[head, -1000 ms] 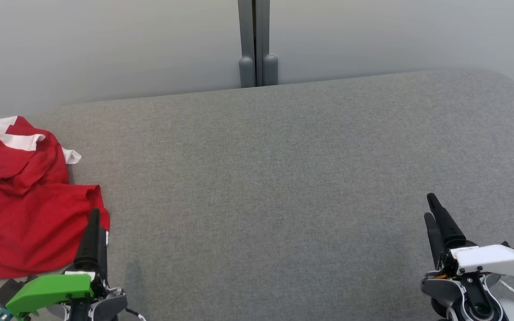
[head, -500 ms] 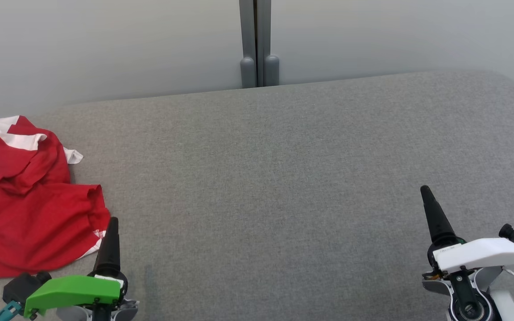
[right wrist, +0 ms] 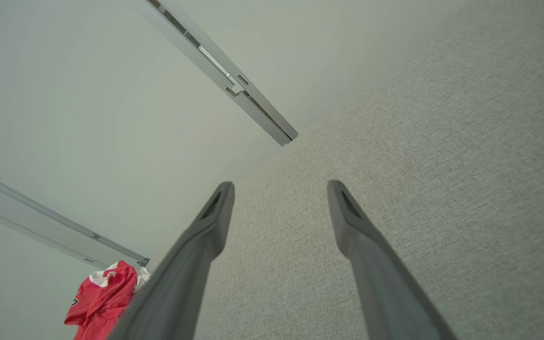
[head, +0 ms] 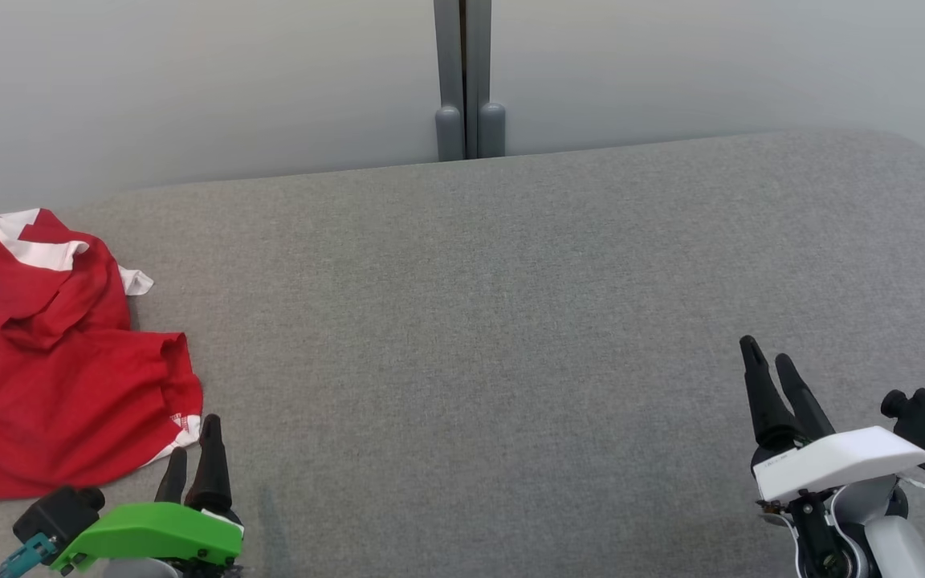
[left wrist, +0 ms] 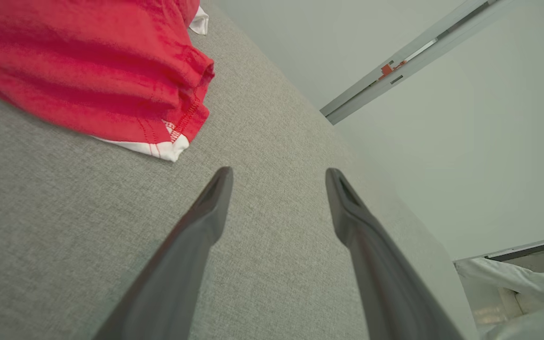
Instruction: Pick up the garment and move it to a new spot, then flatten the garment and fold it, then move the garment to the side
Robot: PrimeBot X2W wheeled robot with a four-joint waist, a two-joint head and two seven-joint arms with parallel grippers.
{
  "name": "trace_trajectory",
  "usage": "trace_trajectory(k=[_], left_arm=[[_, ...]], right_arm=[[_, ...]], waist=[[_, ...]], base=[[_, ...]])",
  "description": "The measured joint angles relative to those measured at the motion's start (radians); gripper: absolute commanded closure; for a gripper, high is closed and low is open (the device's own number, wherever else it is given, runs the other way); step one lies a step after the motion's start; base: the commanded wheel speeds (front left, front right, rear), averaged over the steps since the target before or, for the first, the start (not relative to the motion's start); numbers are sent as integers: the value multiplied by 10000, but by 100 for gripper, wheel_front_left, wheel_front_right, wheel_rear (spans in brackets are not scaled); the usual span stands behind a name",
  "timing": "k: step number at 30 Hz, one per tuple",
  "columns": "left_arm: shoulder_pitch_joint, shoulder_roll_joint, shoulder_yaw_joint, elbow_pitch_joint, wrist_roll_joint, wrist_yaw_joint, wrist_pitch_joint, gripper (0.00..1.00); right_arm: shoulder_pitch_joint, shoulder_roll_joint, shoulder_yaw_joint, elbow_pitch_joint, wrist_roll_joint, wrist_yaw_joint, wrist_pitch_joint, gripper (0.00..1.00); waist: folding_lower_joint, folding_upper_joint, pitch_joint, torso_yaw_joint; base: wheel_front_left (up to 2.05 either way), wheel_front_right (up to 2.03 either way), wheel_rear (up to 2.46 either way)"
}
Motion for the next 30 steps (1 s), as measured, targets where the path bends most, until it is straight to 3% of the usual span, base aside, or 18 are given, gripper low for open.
trace_trajectory(k=[30], left_arm=[[246, 614, -928, -90, 3636, 1041, -1035, 0]], right_arm=[[-4, -117, 192, 163, -4046, 2, -880, 0]], waist=[[0, 0, -28, 44]], base=[[0, 0, 0]])
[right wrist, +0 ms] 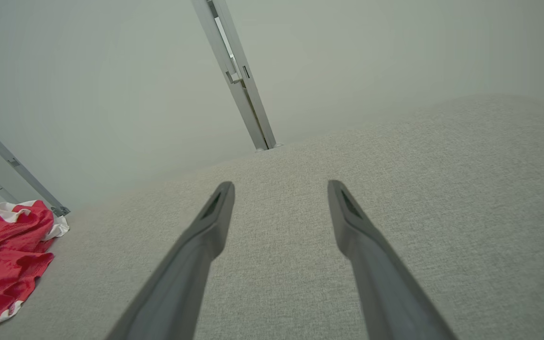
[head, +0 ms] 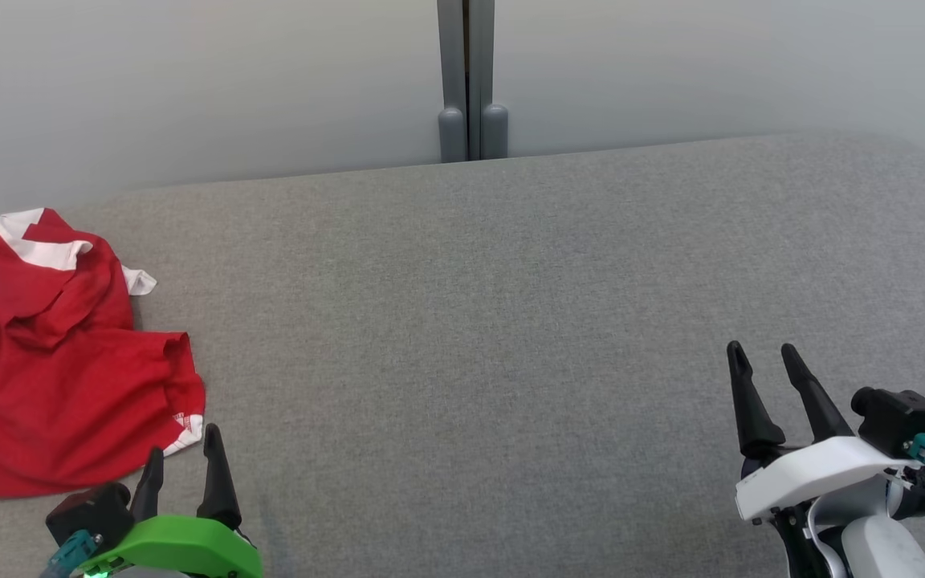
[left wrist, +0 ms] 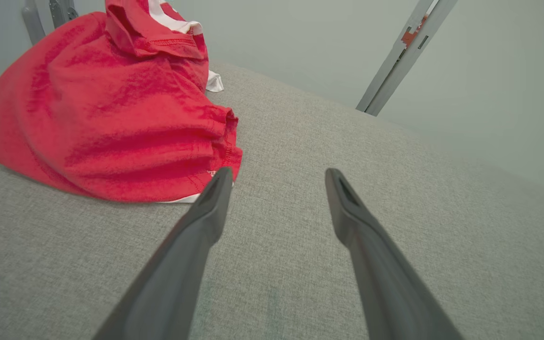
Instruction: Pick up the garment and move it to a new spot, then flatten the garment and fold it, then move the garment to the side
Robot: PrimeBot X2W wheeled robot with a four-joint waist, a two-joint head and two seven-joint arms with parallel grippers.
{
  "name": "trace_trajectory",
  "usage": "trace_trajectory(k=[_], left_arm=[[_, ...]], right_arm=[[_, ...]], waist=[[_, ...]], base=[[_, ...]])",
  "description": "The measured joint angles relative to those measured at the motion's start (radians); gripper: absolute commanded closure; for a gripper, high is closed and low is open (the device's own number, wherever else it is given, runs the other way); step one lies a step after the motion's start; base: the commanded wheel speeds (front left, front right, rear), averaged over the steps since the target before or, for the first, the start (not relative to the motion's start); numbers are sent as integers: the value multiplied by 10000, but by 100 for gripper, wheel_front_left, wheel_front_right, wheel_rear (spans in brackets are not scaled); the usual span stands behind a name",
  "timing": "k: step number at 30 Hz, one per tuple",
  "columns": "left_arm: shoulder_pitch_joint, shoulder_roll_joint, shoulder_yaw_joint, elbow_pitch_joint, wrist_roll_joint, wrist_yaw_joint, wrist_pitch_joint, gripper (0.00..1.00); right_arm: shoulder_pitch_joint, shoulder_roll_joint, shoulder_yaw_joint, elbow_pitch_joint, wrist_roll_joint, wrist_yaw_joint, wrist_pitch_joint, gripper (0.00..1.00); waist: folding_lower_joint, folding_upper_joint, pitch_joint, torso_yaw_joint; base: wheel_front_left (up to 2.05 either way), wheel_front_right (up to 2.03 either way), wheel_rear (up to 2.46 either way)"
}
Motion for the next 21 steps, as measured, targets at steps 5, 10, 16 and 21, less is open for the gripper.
trace_trajectory(k=[5, 10, 16, 21], left_arm=[[12, 56, -176, -263, 539, 2, -138, 0], [59, 113, -339, -395, 986, -86, -265, 0], [181, 222, -426, -516, 1505, -270, -401, 0], [220, 314, -441, -807, 1925, -677, -516, 0]], right_arm=[[13, 38, -35, 81, -485, 0, -144, 0], [37, 52, -8, 128, -886, 0, -261, 0], [51, 50, 100, 176, -1162, 0, -399, 0], [107, 8, 171, 238, -1388, 0, -522, 0]], waist=[[0, 0, 4, -7], [0, 0, 7, -17], [0, -1, 1, -17], [0, 0, -9, 5]], base=[[0, 0, 0], [0, 0, 0], [0, 0, 0], [0, 0, 0]])
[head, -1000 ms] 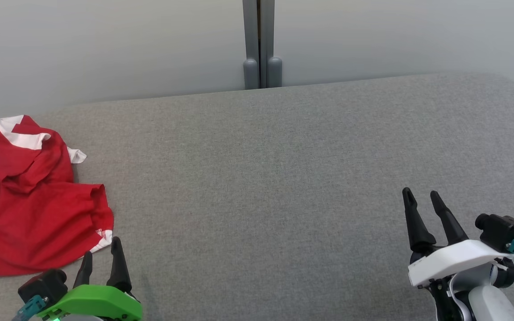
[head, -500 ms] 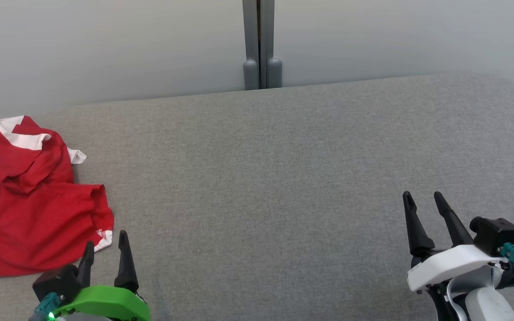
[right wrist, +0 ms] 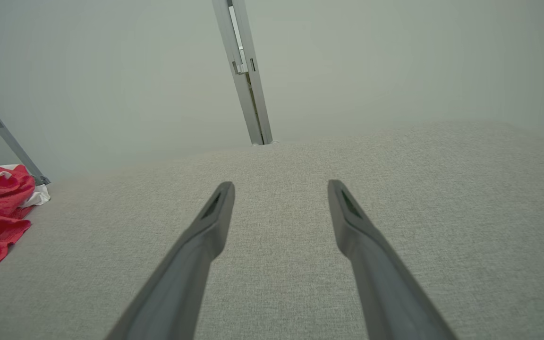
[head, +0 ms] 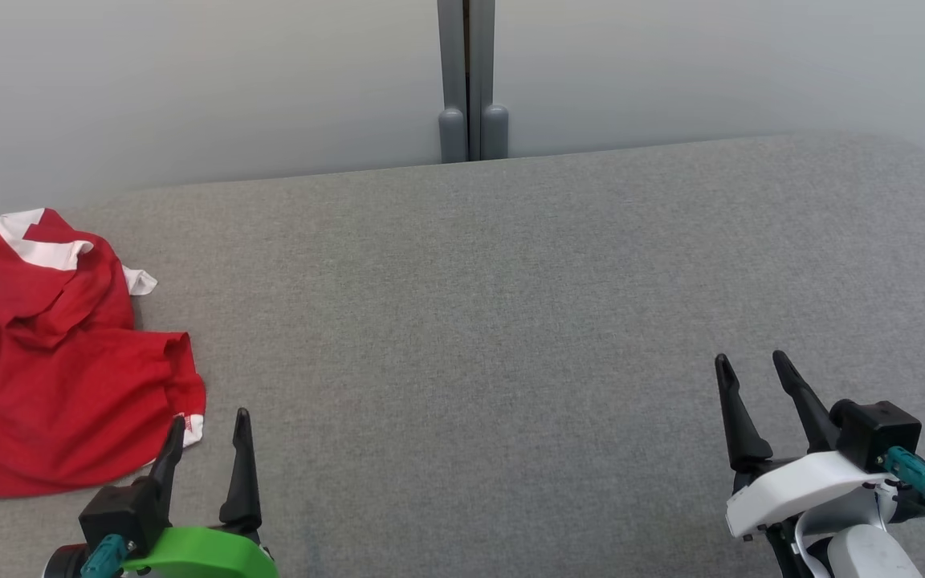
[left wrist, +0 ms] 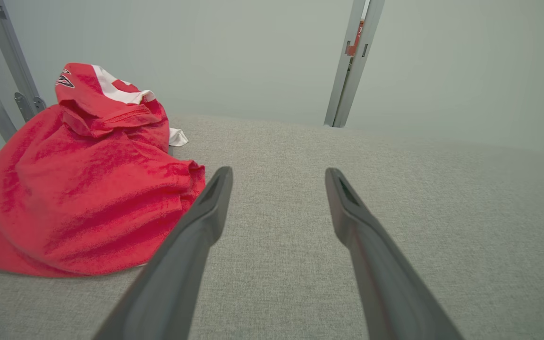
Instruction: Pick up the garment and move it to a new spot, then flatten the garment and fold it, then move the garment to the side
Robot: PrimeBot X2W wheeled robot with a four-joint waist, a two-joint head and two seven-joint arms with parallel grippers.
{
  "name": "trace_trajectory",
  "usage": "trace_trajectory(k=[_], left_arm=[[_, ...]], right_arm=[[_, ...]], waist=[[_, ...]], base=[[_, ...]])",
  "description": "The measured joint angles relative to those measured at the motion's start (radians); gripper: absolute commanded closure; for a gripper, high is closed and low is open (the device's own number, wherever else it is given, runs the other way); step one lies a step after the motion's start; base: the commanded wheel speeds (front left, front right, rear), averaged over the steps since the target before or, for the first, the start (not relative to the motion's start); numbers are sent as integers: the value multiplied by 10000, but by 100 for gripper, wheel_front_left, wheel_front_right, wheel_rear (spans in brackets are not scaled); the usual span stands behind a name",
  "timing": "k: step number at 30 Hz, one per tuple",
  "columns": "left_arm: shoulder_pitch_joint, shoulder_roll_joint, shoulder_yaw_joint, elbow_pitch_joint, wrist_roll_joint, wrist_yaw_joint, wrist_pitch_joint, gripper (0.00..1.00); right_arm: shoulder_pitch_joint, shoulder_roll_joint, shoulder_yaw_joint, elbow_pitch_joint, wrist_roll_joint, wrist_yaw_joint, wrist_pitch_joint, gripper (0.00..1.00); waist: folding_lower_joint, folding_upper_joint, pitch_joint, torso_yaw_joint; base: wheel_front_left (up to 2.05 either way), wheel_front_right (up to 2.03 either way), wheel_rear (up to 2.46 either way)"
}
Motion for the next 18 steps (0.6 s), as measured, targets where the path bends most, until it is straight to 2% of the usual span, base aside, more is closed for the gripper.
trace_trajectory(k=[7, 18], left_arm=[[215, 10, 58, -247, 546, -633, -134, 0], [538, -173, 445, -61, 1480, -1064, -362, 0]], right_arm=[[31, -67, 138, 63, -416, 2, -148, 0], [163, -144, 190, 123, -1177, 2, -357, 0]], waist=[[0, 0, 1, 20], [0, 0, -10, 3]], base=[[0, 0, 0], [0, 0, 0]])
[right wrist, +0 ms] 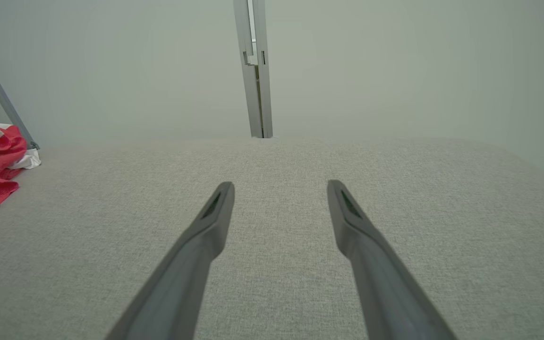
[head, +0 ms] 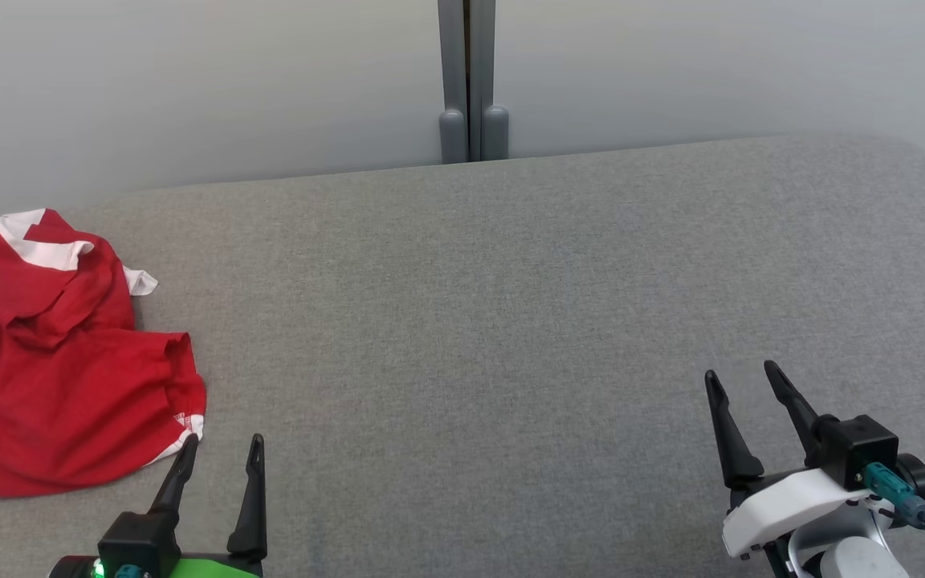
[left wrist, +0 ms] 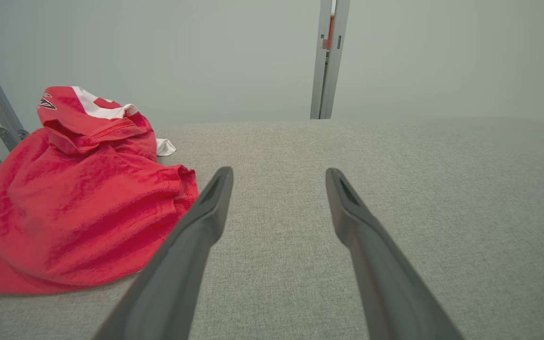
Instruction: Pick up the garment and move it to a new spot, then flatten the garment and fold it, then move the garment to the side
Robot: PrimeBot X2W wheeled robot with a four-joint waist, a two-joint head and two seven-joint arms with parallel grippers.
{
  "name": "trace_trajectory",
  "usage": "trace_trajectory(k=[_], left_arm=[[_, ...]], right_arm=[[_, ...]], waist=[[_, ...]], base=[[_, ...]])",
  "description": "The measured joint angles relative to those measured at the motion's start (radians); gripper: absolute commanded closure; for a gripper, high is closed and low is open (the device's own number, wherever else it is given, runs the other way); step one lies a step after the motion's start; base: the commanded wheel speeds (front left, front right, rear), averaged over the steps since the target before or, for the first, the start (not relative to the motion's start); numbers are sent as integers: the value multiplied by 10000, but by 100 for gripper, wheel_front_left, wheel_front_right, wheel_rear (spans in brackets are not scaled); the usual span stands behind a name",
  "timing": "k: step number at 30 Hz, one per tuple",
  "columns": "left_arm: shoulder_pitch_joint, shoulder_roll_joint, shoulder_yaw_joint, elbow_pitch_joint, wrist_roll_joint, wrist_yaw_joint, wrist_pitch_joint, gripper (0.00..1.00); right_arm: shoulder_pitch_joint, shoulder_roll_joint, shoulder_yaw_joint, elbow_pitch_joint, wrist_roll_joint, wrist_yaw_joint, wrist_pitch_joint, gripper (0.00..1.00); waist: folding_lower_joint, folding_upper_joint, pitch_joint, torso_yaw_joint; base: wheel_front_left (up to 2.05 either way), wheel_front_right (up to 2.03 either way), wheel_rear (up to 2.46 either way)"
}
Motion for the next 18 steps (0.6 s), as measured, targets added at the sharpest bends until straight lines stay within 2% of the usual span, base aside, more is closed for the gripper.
trace_trajectory(k=[18], left_arm=[[142, -405, 431, 596, 1225, -531, -309, 0]], right_arm=[[175, 54, -59, 385, -721, 0, -316, 0]], waist=[[0, 0, 49, -37]], base=[[0, 0, 0]])
